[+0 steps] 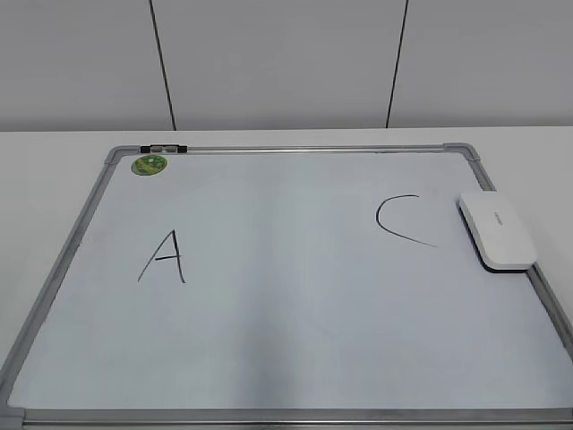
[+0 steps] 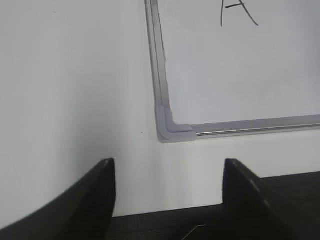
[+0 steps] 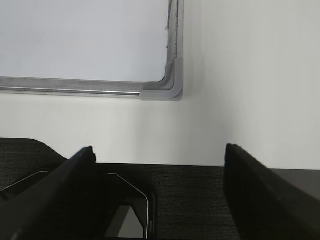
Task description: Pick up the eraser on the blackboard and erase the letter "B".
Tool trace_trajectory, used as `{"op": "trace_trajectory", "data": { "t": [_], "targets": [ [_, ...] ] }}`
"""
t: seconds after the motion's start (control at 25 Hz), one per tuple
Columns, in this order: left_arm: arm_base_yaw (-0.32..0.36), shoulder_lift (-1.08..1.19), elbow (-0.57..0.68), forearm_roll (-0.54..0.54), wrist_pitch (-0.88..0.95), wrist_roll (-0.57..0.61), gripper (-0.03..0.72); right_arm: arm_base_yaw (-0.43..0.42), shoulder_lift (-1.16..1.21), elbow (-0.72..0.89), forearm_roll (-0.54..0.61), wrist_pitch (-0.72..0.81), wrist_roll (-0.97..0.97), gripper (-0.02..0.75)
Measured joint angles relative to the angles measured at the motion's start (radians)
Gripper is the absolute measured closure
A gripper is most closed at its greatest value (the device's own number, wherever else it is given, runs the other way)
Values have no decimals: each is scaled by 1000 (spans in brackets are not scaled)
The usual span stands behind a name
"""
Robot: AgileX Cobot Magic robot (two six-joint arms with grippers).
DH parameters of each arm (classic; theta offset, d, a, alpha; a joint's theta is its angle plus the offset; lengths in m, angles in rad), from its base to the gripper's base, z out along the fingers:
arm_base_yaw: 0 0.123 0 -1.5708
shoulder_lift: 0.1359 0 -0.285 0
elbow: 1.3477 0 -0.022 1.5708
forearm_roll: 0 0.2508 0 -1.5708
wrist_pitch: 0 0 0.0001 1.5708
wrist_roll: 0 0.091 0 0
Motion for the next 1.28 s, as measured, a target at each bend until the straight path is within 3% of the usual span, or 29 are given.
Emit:
{"op": "trace_trajectory", "data": {
  "t": [0.24,0.84,1.28],
  "targets": [
    [0,0,0,6,0,0,145,0,0,0,0,0,0,150],
    [0,-10,0,8,0,0,173,0,-13,0,0,0,2,150],
    [0,-290,0,8,0,0,174,-19,-324,0,0,0,2,150]
  ]
}}
